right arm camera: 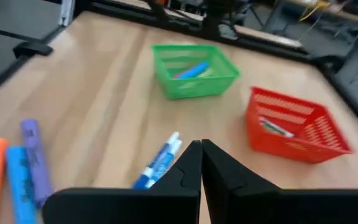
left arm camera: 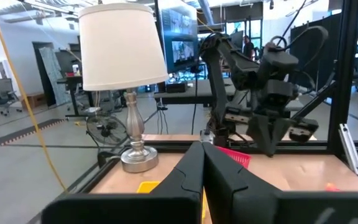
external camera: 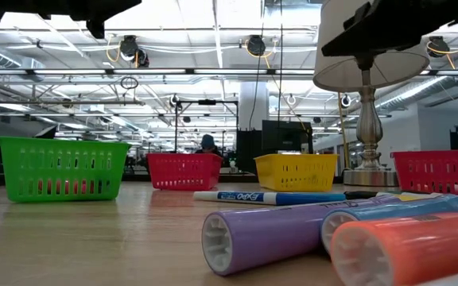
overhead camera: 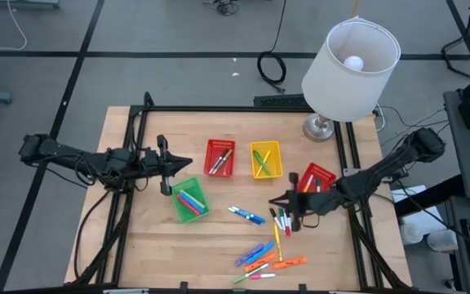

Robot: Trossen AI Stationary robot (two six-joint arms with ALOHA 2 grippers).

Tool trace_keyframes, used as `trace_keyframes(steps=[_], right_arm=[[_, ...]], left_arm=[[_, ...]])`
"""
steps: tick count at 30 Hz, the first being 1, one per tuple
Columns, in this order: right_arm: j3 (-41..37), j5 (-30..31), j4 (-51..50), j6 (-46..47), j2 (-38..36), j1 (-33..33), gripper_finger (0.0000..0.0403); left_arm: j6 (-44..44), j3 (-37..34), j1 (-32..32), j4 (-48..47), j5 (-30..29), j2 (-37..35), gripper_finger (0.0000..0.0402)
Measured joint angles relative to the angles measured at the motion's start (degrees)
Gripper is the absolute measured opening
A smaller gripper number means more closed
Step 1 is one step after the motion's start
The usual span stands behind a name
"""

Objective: Pick & Place Markers
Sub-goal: Put the light blue marker into the left red bin

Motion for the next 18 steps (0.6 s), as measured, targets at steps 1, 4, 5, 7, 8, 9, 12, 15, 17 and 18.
trace_keyframes(steps=[1, 4, 5, 7, 8, 9, 12, 15, 17, 18], right_arm=[[0.69, -0.15, -0.07, 1.07, 0.98, 0.01, 0.0], [2.93, -1.09, -3.69, 5.62, 3.5, 0.02, 0.0], [3.98, -1.32, -4.92, 7.37, 4.45, 0.02, 0.0], [5.99, -1.22, -7.9, 9.99, 6.47, 0.4, 0.0], [7.08, -1.01, -9.18, 10.35, 7.69, 0.76, 0.0], [8.38, -0.76, -9.81, 10.42, 9.16, 1.13, 0.0], [11.72, 1.86, -10.51, 10.13, 13.07, 2.68, 0.0], [15.09, 1.92, -10.73, 10.03, 16.26, 3.57, 0.0], [17.15, 2.04, -12.07, 9.98, 17.81, 3.86, 0.0], [18.05, 2.0, -12.89, 10.03, 18.48, 3.86, 0.0]], left_arm=[[-0.42, 0.0, -0.17, -0.14, -0.01, 0.0, 0.0005], [-0.46, 0.0, -1.12, -0.26, 0.02, 0.0, 0.0005], [-0.35, 0.0, -1.45, -0.26, 0.03, 0.0, 0.0006], [-0.23, 0.0, -2.12, -0.23, 0.04, 0.0, 0.0005], [-0.24, 0.0, -2.33, -0.22, 0.02, 0.0, 0.0005], [-0.22, 0.0, -2.52, -0.24, 0.02, 0.0, 0.0006], [-0.22, 0.0, -2.55, -0.22, 0.02, 0.0, 0.0006], [-0.22, 0.0, -2.52, -0.24, 0.02, 0.0, 0.0005], [-0.19, 0.0, -2.52, -0.25, 0.02, 0.01, 0.0006], [-0.19, 0.0, -2.52, -0.3, 0.02, 0.02, 0.0005]])
